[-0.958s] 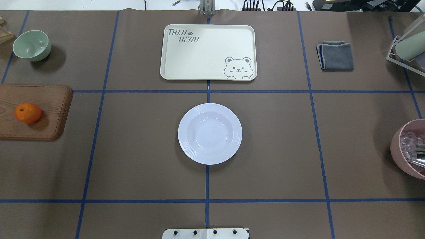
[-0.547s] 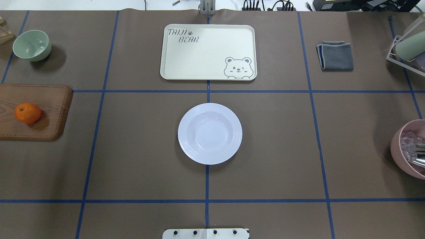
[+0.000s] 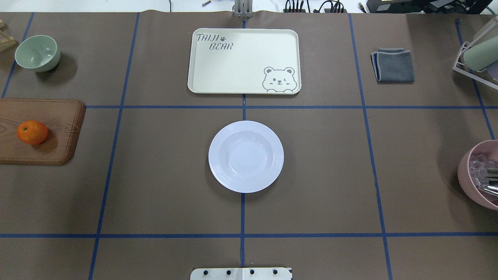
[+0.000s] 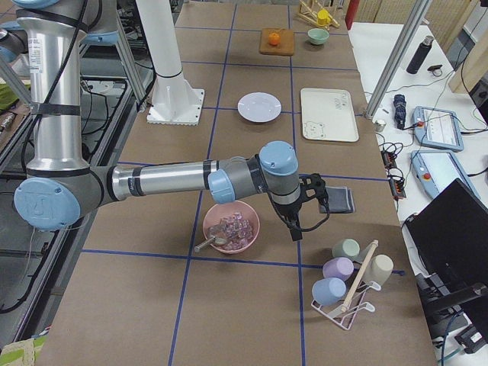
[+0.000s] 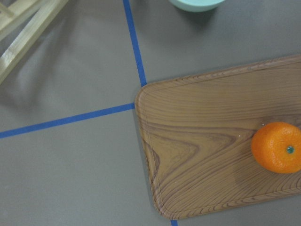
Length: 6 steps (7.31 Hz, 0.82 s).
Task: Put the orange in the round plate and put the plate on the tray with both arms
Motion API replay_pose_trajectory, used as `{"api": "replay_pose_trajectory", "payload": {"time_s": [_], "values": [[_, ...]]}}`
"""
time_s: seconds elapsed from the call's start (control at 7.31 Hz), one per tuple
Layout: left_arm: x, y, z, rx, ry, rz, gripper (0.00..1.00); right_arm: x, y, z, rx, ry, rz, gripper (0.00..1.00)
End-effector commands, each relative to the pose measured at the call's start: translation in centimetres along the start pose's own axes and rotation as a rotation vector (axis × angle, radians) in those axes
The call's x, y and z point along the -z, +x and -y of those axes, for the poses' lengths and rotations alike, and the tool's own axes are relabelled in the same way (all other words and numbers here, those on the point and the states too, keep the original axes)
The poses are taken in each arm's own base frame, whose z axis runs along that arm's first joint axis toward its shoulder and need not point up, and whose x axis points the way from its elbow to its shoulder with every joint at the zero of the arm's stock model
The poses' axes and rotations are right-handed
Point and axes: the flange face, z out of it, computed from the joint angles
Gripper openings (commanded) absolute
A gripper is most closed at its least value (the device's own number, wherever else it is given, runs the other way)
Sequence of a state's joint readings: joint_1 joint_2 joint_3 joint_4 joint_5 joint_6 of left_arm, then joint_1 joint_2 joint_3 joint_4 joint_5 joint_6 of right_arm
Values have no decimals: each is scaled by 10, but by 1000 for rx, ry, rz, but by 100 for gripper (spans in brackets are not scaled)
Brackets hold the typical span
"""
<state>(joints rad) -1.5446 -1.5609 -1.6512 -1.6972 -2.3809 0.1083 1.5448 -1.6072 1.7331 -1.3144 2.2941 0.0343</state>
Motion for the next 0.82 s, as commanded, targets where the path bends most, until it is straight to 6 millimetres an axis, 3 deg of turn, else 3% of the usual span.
{"api": "replay_pose_trajectory", "payload": {"time_s": [0.0,0.14,0.27,0.41,0.55,0.68], "values": [[17,10,43,-142,145,41,100,2,-3,-1,44,48,10,100],[11,4,58,-140,142,34,100,-4,-1,-13,57,61,53,100],[9,3,56,-134,141,34,100,10,-15,-4,92,110,66,100],[17,11,59,-146,160,34,100,19,-23,2,-2,125,73,100],[30,24,62,-155,186,31,100,18,-44,10,-79,116,101,100],[34,34,53,-188,212,11,100,17,-70,16,-85,109,124,100]]}}
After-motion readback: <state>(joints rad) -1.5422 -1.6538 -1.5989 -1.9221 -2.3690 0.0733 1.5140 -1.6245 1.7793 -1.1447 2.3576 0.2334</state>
